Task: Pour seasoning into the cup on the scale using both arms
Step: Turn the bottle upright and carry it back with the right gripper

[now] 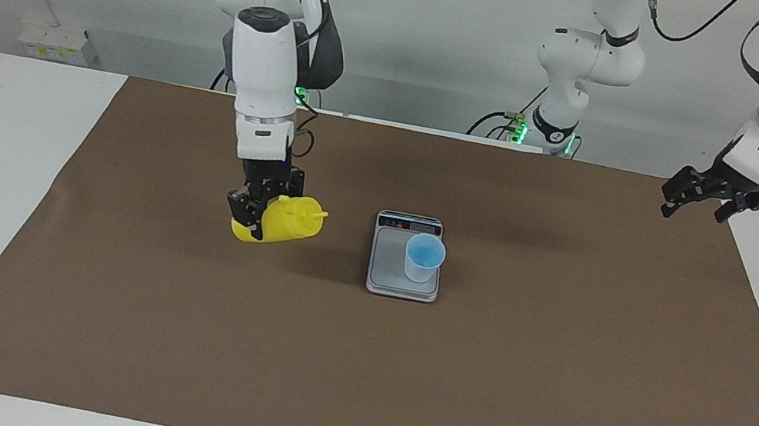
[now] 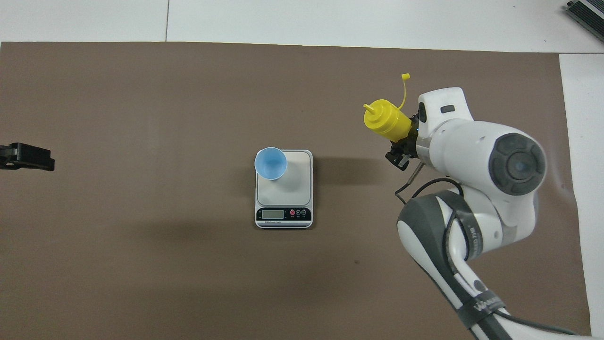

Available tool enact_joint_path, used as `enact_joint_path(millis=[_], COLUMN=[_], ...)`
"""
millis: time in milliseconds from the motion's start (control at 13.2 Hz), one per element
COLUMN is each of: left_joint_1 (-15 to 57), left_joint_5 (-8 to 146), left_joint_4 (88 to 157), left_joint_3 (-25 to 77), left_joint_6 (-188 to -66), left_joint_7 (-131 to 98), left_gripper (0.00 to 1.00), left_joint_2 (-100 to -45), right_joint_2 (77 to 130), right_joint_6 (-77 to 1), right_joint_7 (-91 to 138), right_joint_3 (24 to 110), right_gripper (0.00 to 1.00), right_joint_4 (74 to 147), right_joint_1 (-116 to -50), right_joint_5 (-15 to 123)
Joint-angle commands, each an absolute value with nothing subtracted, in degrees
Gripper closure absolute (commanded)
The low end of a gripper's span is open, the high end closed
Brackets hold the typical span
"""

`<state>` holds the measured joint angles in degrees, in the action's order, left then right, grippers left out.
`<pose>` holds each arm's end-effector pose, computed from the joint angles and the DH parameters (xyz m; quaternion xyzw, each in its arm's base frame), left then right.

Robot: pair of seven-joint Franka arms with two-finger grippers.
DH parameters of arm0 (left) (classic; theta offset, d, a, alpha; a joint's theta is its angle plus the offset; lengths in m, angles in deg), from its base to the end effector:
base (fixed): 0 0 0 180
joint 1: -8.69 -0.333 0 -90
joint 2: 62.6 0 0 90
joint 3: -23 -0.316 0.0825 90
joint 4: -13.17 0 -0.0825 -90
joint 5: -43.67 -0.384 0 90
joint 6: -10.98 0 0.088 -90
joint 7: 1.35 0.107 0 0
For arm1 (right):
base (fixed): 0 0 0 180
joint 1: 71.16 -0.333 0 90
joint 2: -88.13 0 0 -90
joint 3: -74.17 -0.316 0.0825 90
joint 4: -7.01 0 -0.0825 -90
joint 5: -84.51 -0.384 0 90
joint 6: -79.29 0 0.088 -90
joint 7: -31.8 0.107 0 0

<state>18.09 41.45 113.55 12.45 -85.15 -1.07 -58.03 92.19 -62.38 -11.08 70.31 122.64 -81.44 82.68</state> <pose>0.5361 0.0180 0.5905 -0.9999 -0.0053 -0.0020 0.0120 0.5827 0.1460 0.4576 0.8677 0.4589 0.1883 0.0333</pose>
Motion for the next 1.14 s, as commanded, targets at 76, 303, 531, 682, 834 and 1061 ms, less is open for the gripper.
enact_joint_path(millis=[76, 303, 531, 682, 834, 1061], left_joint_1=[17.7, 17.7, 17.7, 17.7, 17.7, 17.7], left_joint_5=[40.7, 40.7, 40.7, 40.7, 40.7, 40.7], left_joint_4=[114.2, 114.2, 114.2, 114.2, 114.2, 114.2], left_joint_3=[12.8, 12.8, 12.8, 12.9, 12.8, 12.9], left_joint_6=[-85.1, -85.1, -85.1, -85.1, -85.1, -85.2], left_joint_7=[-1.1, -1.1, -1.1, -1.1, -1.1, -1.1], left_gripper=[0.0, 0.0, 0.0, 0.0, 0.0, 0.0], left_joint_2=[-57.5, -57.5, -57.5, -57.5, -57.5, -57.5], right_joint_2=[91.1, 92.3, 93.1, 93.4, 93.6, 93.7], right_joint_6=[-63.4, -63.4, -63.4, -63.3, -63.0, -62.8], right_joint_7=[-28.0, -44.5, -55.1, -62.2, -71.1, -79.0], right_joint_3=[69.6, 69.7, 69.7, 69.8, 69.8, 69.8], right_gripper=[0.5, 0.5, 0.49, 0.49, 0.49, 0.49], right_joint_4=[124.4, 127.1, 129.7, 131.2, 134.2, 137.1], right_joint_1=[-75.2, -71.7, -69.0, -67.0, -65.8, -64.8], right_joint_5=[65.3, 45.3, 32.4, 23.4, 15.0, 5.8])
